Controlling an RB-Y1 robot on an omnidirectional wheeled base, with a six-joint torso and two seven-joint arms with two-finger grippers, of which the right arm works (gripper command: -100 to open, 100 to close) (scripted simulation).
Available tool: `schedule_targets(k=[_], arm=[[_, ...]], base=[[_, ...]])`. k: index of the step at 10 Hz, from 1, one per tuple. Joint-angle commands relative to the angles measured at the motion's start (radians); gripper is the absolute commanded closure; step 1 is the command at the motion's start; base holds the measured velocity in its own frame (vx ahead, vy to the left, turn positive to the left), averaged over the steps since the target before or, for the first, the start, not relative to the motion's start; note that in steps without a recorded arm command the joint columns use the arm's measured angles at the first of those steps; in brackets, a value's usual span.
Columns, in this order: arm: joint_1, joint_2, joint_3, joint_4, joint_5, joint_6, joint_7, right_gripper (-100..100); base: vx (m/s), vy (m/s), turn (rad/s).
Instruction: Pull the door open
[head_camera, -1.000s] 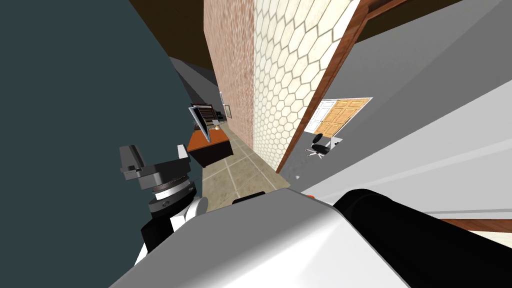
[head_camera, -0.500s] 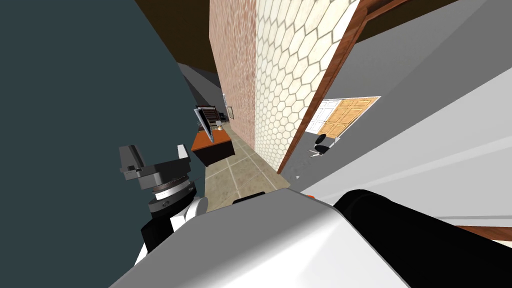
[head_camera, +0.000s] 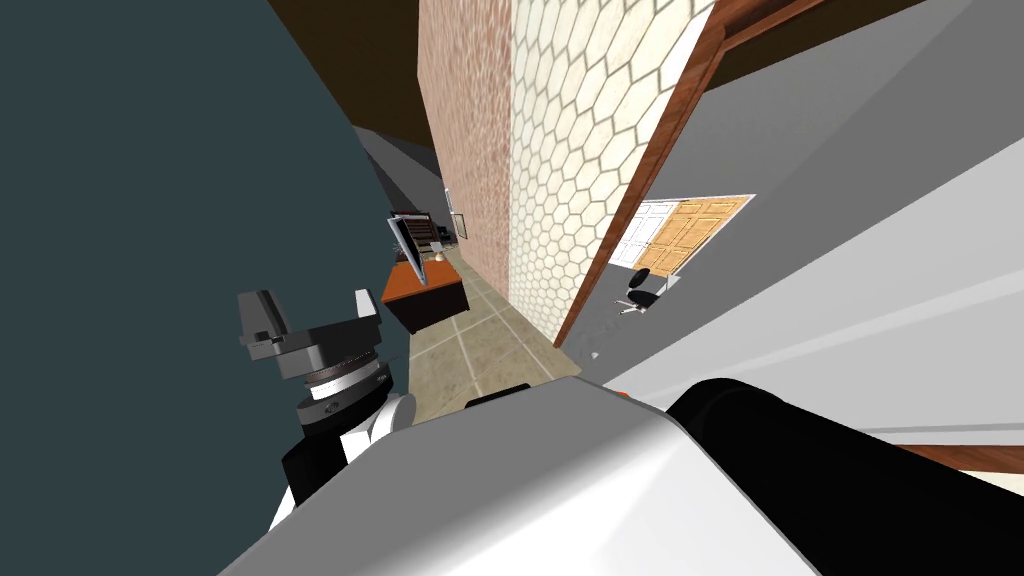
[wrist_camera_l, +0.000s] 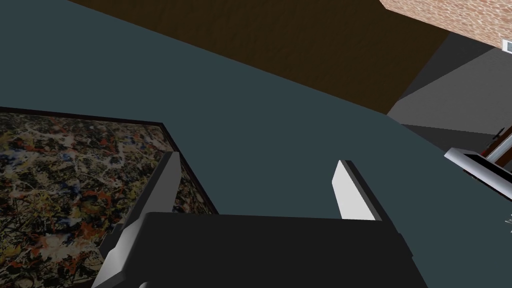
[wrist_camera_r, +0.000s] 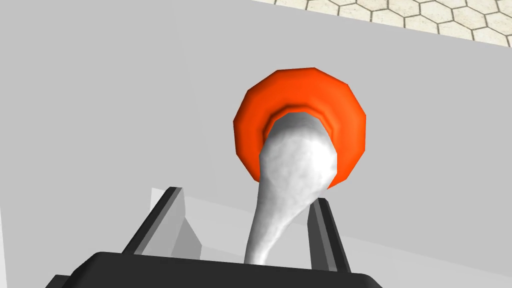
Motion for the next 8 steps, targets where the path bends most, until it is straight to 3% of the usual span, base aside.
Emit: schedule_targets(k=[1,2,4,5,8], arm=[[0.012,0.014,0.021,-0.043,0.016,0.021,0.005,100],[0.013,0.014,0.025,-0.047,0.023,-0.003,0.011,100],[0.013,0.015,0.026,-0.046,0.025,-0.011,0.012,100],[0.012,0.015,0.027,-0.05,0.028,-0.033,0.017,100],[0.011,0.016,0.028,-0.052,0.031,-0.053,0.022,100]], base=[[-0.002,0.006,-0.011],[-0.139,-0.02,0.083],[-0.174,-0.024,0.083],[-0.2,-0.029,0.011],[-0.173,-0.005,0.006]])
